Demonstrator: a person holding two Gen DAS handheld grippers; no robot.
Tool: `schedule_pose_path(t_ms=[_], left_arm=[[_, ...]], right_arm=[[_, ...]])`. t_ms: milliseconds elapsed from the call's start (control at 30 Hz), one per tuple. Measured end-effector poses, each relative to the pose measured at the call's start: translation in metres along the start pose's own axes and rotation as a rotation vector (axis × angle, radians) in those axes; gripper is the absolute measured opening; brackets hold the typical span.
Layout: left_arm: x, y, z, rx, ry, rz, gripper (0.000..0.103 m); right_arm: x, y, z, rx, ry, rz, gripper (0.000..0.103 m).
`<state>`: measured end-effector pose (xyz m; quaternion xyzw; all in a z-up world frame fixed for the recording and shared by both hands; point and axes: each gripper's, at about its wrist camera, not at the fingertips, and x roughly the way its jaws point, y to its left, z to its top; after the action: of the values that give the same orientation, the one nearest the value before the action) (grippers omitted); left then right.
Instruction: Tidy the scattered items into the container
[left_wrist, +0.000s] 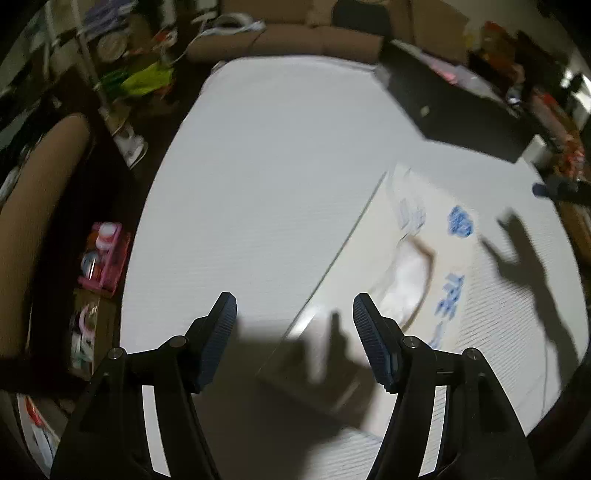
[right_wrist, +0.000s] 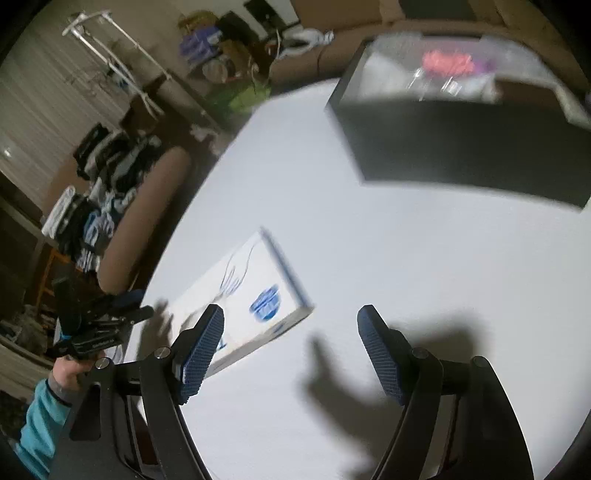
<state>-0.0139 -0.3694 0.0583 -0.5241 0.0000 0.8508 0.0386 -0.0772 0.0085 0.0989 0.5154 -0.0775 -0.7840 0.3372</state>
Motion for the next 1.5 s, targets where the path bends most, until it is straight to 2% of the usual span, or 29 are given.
schedule_pose_path(t_ms=[100,133,233,333,500,600,633,733,833,900,967,1067,1133,1233,1367,1500], left_arm=[[0.0,0.001,-0.015,-0.02,0.006,0.024,0.063],[-0.001,0.001,-0.02,-0.044,0.004,0.023,0.063],[-0.006,0.002,-0.036,-0.127,-0.009,0.008,0.072],[-0.009,0.005,-0.052,-0.212,-0.027,-0.017,0.075],[-0.013,0.013,-0.072,-0.284,-0.058,-0.021,0.076],[-0.013,0.029,-0.068,-0.316,-0.088,-0.011,0.076],[-0.012,0.032,-0.064,-0.321,-0.096,-0.02,0.076],[-0.006,0.037,-0.048,-0.29,-0.099,-0.058,0.076],[0.008,0.032,-0.036,-0.239,-0.051,-0.078,0.076],[0.019,0.025,-0.032,-0.21,-0.008,-0.08,0.076],[0.022,0.021,-0.032,-0.197,-0.004,-0.072,0.076],[0.015,0.025,-0.031,-0.222,-0.041,-0.056,0.076],[0.016,0.028,-0.028,-0.238,-0.045,-0.104,0.076],[0.027,0.024,-0.026,-0.229,0.008,-0.208,0.076],[0.03,0.004,-0.03,-0.168,0.065,-0.225,0.076],[0.028,-0.027,-0.034,-0.119,0.147,-0.333,0.076]], right_arm=[[0.027,0.026,-0.004,-0.075,0.022,-0.073,0.078],[0.039,0.038,-0.003,-0.133,0.025,-0.127,0.078],[0.068,0.06,0.006,-0.264,0.052,-0.234,0.082],[0.099,0.07,0.018,-0.345,0.102,-0.3,0.083],[0.124,0.077,0.023,-0.374,0.143,-0.303,0.083],[0.115,0.074,0.017,-0.348,0.105,-0.368,0.083],[0.106,0.068,0.014,-0.301,0.082,-0.342,0.083],[0.078,0.042,-0.005,-0.075,0.044,-0.152,0.083],[0.075,0.029,-0.023,0.047,0.088,-0.002,0.083],[0.082,0.027,-0.034,0.089,0.138,0.064,0.083],[0.086,0.029,-0.037,0.084,0.149,0.075,0.083],[0.091,0.036,-0.041,0.08,0.154,0.079,0.083],[0.094,0.039,-0.044,0.095,0.157,0.105,0.083],[0.099,0.044,-0.052,0.116,0.168,0.14,0.083],[0.097,0.045,-0.053,0.143,0.171,0.175,0.083],[0.087,0.037,-0.052,0.17,0.145,0.178,0.083]])
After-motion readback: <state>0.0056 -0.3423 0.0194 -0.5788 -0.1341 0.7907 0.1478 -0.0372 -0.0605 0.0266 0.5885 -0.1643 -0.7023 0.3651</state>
